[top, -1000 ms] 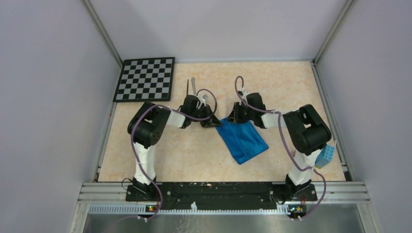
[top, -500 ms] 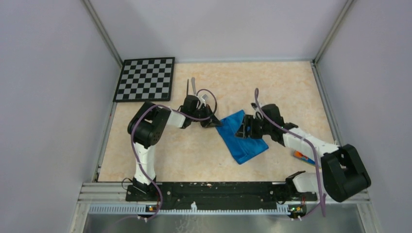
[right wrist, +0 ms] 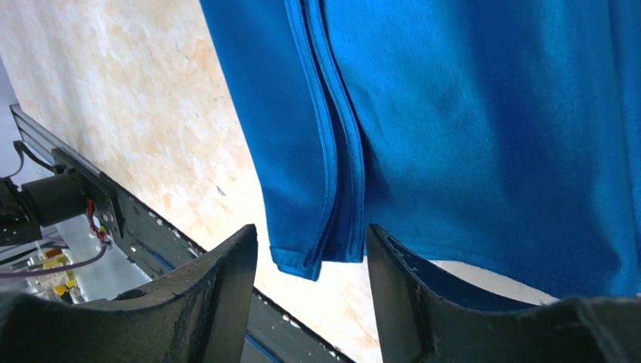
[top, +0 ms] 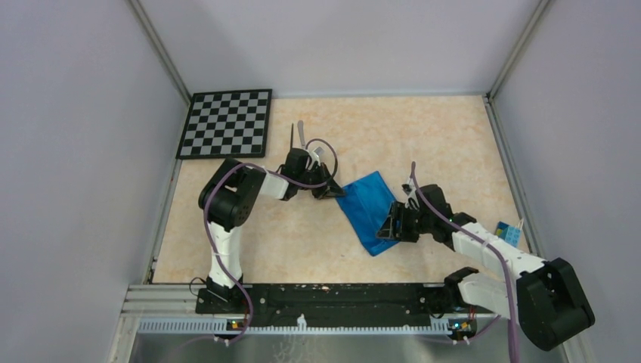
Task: Fold the napkin into a case and place the utensils inside
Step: Smooth out the 2/3-rectangle-folded napkin at the center of the board.
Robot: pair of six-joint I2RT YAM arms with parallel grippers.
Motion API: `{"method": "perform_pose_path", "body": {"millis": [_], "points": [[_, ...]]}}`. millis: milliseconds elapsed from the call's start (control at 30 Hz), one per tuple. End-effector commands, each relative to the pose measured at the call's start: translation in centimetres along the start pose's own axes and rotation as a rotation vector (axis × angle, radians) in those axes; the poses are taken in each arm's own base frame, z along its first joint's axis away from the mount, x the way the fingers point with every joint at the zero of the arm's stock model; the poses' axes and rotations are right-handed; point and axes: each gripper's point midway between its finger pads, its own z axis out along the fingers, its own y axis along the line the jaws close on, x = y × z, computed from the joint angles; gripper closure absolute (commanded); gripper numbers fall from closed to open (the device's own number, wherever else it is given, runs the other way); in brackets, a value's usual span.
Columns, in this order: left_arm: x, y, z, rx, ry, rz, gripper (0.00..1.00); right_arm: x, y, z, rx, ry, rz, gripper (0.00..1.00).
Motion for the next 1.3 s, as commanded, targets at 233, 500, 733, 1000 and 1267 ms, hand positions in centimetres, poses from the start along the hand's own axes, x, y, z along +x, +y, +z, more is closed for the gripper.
{"method": "perform_pose_path", "body": {"millis": [233, 500, 733, 1000, 1267], "points": [[0.5, 3.0, 0.3, -0.095, -0.007, -0.015, 0.94, 1.4, -0.3, 0.6, -0.016, 0.041, 0.005, 0.57], [0.5, 3.8, 0.5, -0.127, -0.001, -0.024, 0.95, -1.0, -2.5, -0.4, 0.163, -0.056, -0.039, 1.00], [0.6, 4.8, 0.7, -0.151, 0.006, -0.041, 0.97, -1.8, -4.8, 0.2, 0.272, -0.160, -0.022, 1.00], [0.4, 5.2, 0.7, -0.164, 0.010, -0.041, 0.98, -1.3, -5.7, 0.5, 0.321, -0.136, -0.025, 1.00], [0.3, 5.0, 0.8, -0.152, 0.010, -0.043, 0.99, -6.7, 0.3, -3.5, 0.252, -0.270, -0.175, 0.60]]}}
